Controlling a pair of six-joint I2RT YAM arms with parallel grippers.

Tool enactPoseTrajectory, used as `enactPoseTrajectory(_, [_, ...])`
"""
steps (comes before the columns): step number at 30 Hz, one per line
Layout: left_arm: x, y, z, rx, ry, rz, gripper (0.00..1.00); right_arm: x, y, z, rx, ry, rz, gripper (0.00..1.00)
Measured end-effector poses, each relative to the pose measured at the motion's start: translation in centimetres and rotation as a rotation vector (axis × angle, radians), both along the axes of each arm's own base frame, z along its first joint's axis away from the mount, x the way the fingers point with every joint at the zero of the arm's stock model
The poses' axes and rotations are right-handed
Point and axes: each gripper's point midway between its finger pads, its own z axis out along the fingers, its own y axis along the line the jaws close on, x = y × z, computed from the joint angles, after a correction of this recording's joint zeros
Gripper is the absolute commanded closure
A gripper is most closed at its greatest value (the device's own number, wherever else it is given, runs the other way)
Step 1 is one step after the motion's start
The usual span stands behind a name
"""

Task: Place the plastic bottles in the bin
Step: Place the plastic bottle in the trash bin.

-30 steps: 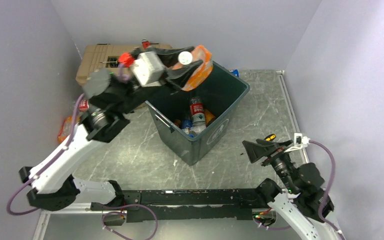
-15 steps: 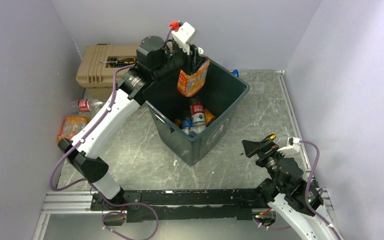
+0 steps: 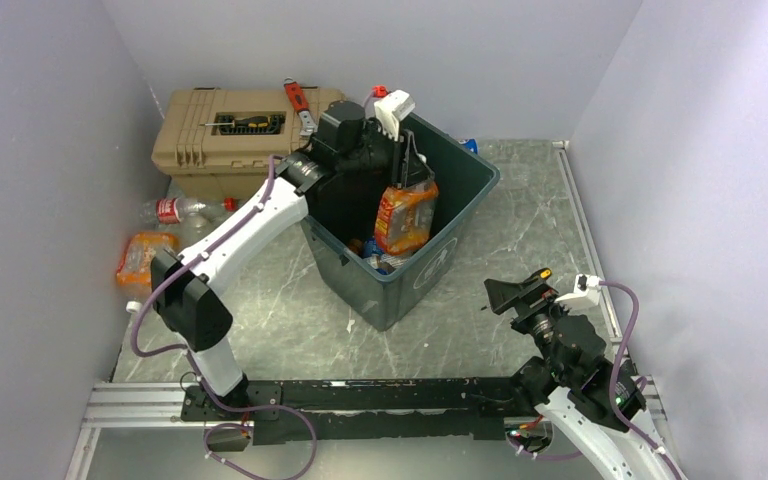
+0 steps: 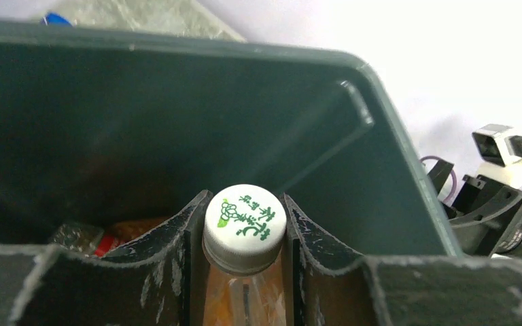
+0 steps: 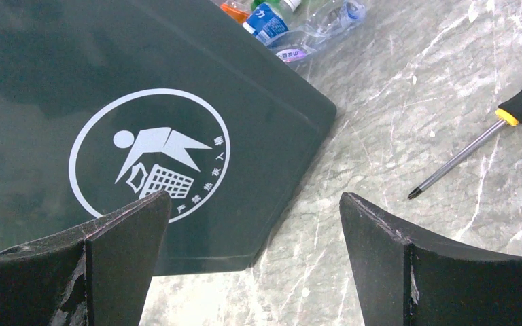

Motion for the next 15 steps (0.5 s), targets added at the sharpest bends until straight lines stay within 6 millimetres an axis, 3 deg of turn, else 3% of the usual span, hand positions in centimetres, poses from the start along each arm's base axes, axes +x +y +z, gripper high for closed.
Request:
enactPoseTrajectory(2, [0.1, -0.3, -1.4, 0.021, 0.039, -0.007, 0.99, 0.0, 0.0, 0.0, 0.0, 0.0, 0.0, 0.0])
enactPoseTrajectory(3, [0.0, -0.2, -1.9, 0.031, 0.051, -0.009, 0.87, 0.0, 0.0, 0.0, 0.0, 0.0, 0.001, 0.0])
enactPoseTrajectory(7, [-0.7, 0.1, -3.2, 0.071, 0.088, -0.032, 0.07, 0.0, 0.0, 0.0, 0.0, 0.0, 0.0, 0.0])
enactPoseTrajectory(8, [-0.8, 0.1, -3.4, 0.078, 0.088, -0.039, 0.01, 0.0, 0.0, 0.0, 0.0, 0.0, 0.0, 0.0])
enactPoseTrajectory(12, [-1.1, 0.3, -3.6, 0.091, 0.093, -0.045, 0.01, 0.0, 0.0, 0.0, 0.001, 0.0, -0.001, 0.0])
enactPoseTrajectory(15, [-1.5, 0.9, -2.4, 0.088, 0.07, -0.035, 0.01, 0.0, -0.1, 0.0, 0.003, 0.001, -0.005, 0.0])
